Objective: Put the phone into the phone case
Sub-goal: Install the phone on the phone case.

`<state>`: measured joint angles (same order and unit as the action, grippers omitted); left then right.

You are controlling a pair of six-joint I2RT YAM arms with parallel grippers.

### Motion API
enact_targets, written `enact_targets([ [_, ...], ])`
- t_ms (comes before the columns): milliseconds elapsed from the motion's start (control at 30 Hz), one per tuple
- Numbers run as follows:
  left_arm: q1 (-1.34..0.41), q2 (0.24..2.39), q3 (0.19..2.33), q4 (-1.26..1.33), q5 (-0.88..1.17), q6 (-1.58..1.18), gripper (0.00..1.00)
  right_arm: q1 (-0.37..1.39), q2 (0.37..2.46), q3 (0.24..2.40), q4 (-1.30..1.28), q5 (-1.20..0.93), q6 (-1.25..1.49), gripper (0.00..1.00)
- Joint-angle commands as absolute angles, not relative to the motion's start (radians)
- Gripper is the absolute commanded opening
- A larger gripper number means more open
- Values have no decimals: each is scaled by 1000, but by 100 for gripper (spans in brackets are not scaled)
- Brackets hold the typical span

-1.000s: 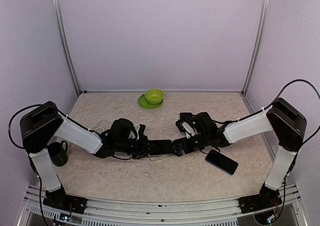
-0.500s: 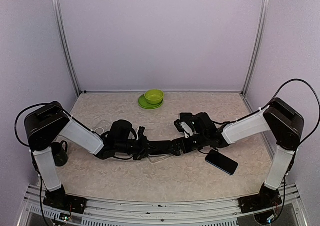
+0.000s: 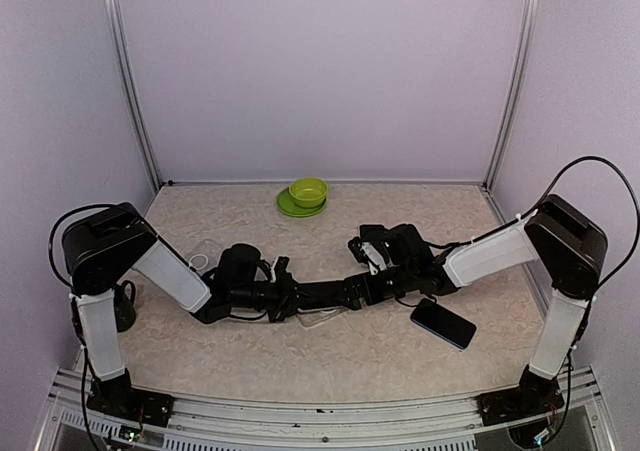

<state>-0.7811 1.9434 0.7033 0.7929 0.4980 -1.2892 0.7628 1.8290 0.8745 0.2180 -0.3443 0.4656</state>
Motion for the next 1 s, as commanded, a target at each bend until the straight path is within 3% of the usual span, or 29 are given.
enact_targets([
  [0, -778, 1991, 668, 866, 518, -1384, 0, 764, 1847, 878, 220, -358, 481, 97],
  [967, -798, 2067, 638, 965, 468, -1505, 0, 811, 1876, 856, 301, -409, 537, 96],
])
